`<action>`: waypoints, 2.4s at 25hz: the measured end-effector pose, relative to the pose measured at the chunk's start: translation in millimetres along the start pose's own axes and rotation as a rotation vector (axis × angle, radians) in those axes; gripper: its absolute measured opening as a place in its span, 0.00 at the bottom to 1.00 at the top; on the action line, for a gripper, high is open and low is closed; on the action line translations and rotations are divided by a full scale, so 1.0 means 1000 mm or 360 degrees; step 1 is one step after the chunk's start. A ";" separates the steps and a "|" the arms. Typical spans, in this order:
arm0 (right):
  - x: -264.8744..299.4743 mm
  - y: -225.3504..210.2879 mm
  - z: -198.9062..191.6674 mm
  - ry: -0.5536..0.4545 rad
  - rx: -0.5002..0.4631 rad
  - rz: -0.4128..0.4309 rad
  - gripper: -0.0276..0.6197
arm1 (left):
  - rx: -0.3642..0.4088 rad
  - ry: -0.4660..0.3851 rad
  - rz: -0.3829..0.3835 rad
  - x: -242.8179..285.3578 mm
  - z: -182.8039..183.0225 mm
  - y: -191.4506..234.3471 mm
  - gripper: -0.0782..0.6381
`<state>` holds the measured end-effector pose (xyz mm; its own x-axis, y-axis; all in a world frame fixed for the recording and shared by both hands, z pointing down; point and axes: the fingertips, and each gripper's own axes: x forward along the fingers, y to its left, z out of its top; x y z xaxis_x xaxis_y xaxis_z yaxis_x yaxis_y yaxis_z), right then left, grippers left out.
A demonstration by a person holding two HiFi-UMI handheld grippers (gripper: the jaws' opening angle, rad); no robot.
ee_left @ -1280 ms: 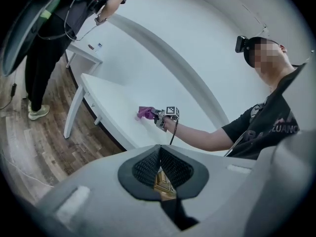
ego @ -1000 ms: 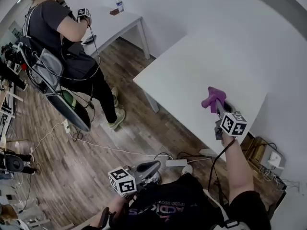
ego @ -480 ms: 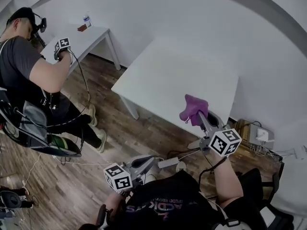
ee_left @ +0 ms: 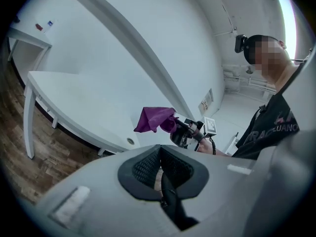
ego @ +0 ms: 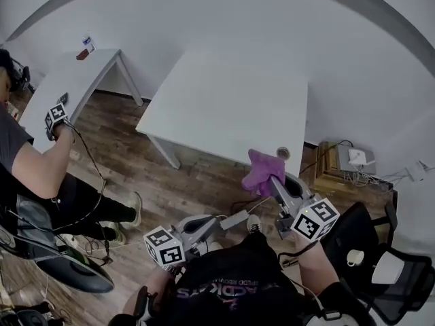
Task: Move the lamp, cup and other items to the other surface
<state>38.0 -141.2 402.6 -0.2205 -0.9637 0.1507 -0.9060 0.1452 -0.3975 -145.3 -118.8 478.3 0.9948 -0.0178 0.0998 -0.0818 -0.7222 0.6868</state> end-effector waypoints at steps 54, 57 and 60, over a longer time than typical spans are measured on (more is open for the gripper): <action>-0.606 -0.116 -0.074 -0.0493 0.0360 -0.1134 0.15 | 0.0125 0.1058 -0.0944 0.289 -0.304 -0.345 0.11; -0.630 -0.139 -0.078 -0.0495 0.0388 -0.1194 0.15 | 0.0106 0.1081 -0.0906 0.301 -0.314 -0.347 0.11; -0.654 -0.162 -0.087 -0.0477 0.0409 -0.1292 0.15 | 0.0087 0.1093 -0.0886 0.309 -0.323 -0.345 0.11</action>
<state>298.1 484.8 447.0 0.5876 -0.7712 0.2449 -0.6255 -0.6250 -0.4671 171.4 348.0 504.4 0.6326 0.7524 0.1836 0.4240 -0.5348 0.7308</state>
